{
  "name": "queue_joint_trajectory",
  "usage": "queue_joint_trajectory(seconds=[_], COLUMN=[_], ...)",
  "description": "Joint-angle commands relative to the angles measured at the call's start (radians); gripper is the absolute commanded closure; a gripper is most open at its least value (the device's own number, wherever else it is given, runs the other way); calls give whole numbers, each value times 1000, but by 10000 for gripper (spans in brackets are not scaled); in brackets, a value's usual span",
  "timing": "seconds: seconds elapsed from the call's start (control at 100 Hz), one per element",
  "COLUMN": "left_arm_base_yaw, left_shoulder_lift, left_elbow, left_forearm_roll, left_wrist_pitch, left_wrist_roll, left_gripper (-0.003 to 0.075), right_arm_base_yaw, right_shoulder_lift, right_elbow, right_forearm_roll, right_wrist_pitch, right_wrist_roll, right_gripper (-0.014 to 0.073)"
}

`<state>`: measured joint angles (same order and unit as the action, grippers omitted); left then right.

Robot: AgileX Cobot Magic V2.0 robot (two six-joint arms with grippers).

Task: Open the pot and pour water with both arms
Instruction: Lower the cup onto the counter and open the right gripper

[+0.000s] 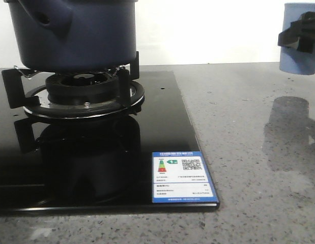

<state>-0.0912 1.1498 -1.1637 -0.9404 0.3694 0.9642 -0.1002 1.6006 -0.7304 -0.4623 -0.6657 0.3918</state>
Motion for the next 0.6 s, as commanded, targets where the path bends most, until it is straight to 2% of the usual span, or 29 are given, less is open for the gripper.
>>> queue_joint_trajectory(seconds=[0.0,0.46,0.59], left_arm_base_yaw=[2,2,2], left_shoulder_lift=[-31,-31,-31], left_elbow=[-42,-42,-42], left_forearm_roll=[-33,-33,-33], left_wrist_pitch=[-65,-65,-65], left_wrist_roll=[1,1,1], left_gripper=[375,375,375], right_arm_base_yaw=[-10,-10,-10], right_shoulder_lift=[-11,32,32], right_elbow=[-20,-20,-20], right_forearm_roll=[26,26,26], right_wrist_pitch=[-61,-61,-54], right_wrist_roll=[-19,-19,-19], right_gripper=[212,211,176])
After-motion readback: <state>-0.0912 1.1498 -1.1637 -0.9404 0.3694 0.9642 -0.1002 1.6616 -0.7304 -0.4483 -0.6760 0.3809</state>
